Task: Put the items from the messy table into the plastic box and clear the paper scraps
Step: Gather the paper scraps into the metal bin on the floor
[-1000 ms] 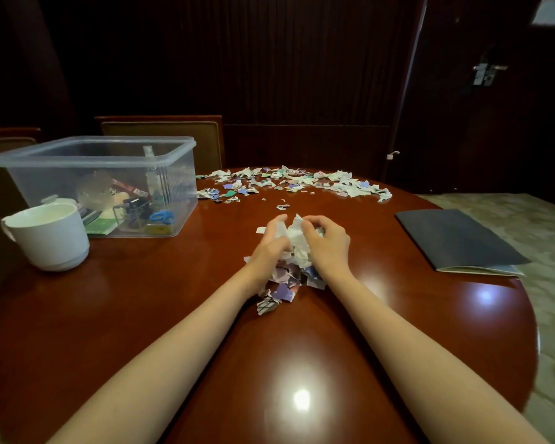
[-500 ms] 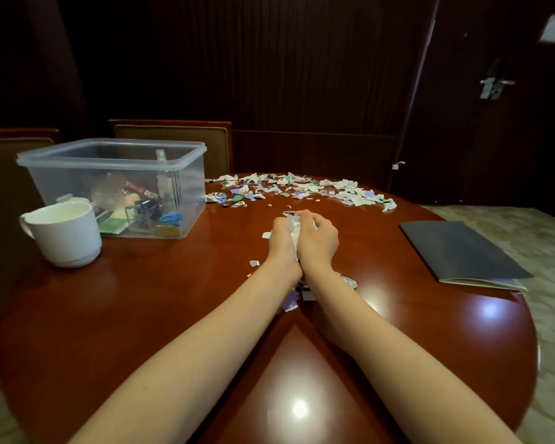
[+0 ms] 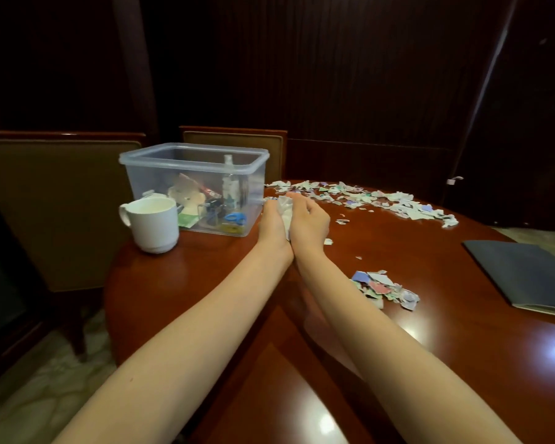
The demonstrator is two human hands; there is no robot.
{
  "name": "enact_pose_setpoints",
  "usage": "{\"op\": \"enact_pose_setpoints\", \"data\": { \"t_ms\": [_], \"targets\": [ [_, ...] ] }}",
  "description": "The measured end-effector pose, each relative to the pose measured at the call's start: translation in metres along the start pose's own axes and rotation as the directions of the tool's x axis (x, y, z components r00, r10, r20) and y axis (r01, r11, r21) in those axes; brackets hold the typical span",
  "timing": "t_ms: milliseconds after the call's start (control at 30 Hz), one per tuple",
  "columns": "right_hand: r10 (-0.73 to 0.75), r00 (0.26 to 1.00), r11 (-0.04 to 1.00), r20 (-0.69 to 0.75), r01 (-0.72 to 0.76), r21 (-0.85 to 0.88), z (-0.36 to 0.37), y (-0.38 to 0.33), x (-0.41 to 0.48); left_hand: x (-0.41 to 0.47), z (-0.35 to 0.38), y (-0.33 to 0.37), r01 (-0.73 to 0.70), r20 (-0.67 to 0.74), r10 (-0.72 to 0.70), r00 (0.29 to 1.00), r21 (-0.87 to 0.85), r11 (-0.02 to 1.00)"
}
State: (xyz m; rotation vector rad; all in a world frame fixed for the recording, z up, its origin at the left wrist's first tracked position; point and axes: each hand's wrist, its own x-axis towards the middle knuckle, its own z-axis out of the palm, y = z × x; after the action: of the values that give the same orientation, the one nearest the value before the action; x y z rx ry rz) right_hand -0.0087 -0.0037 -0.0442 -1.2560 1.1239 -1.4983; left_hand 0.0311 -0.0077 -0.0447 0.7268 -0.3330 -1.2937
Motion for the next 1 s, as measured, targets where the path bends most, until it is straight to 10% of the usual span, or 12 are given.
{"op": "enact_pose_setpoints", "data": {
  "t_ms": [333,1000],
  "targets": [
    [0.050,0.978,0.980,0.205,-0.088,0.179,0.095,-0.004,-0.063,-0.029,-0.077,0.080,-0.184,-0.166,0.169,0.972,-0.079,0.980],
    [0.305,0.748,0.895,0.589,-0.437,0.092,0.249,0.030,-0.229,-0.125,-0.262,0.181,-0.278,-0.688,0.314,0.654,0.168,0.946]
  ]
}}
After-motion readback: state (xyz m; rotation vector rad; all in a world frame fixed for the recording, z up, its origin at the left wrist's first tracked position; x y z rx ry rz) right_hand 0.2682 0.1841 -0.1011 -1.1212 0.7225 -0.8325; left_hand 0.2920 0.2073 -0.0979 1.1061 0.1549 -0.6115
